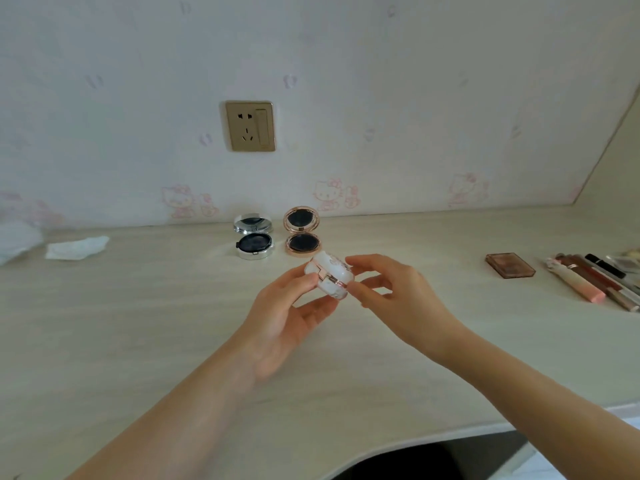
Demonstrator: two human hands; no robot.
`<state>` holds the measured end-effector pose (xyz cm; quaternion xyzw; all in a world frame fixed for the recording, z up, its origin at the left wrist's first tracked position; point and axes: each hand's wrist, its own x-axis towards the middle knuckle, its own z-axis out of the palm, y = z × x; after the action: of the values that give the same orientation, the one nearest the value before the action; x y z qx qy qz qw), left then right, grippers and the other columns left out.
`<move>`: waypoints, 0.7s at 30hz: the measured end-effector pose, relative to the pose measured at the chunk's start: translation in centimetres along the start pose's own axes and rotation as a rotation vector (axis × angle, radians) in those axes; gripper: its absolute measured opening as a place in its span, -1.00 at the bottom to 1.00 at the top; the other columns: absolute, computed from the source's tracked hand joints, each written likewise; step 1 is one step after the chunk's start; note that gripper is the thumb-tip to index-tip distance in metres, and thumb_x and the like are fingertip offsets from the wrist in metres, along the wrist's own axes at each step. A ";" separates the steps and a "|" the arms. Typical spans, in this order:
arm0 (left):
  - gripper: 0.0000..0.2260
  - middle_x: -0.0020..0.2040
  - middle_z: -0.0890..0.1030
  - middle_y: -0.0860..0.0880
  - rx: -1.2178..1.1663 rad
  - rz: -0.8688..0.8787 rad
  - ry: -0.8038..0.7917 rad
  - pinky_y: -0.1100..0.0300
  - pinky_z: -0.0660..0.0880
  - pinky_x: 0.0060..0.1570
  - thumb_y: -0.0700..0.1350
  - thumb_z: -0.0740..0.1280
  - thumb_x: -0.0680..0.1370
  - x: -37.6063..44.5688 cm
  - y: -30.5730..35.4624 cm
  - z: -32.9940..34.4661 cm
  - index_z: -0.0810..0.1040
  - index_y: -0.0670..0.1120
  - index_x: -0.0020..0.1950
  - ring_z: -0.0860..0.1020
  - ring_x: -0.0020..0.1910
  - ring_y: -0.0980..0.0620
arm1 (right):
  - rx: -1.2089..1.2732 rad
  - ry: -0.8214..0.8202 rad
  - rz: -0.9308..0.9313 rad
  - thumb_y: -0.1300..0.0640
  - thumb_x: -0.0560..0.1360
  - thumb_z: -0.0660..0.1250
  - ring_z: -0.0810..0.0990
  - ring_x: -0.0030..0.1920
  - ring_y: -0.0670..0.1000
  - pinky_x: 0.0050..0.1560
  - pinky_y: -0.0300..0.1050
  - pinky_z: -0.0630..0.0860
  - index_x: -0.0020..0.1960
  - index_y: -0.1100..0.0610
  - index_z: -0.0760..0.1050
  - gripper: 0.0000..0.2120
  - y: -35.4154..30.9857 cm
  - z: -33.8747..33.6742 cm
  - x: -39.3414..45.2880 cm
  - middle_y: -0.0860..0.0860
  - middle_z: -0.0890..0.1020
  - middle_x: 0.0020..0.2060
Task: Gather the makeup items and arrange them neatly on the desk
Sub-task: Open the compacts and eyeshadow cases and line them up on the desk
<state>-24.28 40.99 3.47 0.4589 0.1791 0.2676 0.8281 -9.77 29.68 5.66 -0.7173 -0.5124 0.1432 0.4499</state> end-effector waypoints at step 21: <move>-0.61 0.20 0.60 -0.23 -0.119 -0.024 0.002 0.05 0.57 0.10 -0.14 0.38 0.48 -0.2 -1.3 -1.9 0.49 -0.20 0.29 0.58 0.17 -0.18 | 0.223 0.005 -0.031 0.16 0.45 0.44 0.57 0.09 -0.26 0.02 -0.40 0.51 0.24 -0.03 0.51 -0.62 0.1 3.9 -0.3 -0.18 0.60 0.13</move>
<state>-25.17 41.58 1.41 0.4064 0.1691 0.2684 0.8568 -12.41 31.35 3.34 -0.6553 -0.5030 0.1906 0.5303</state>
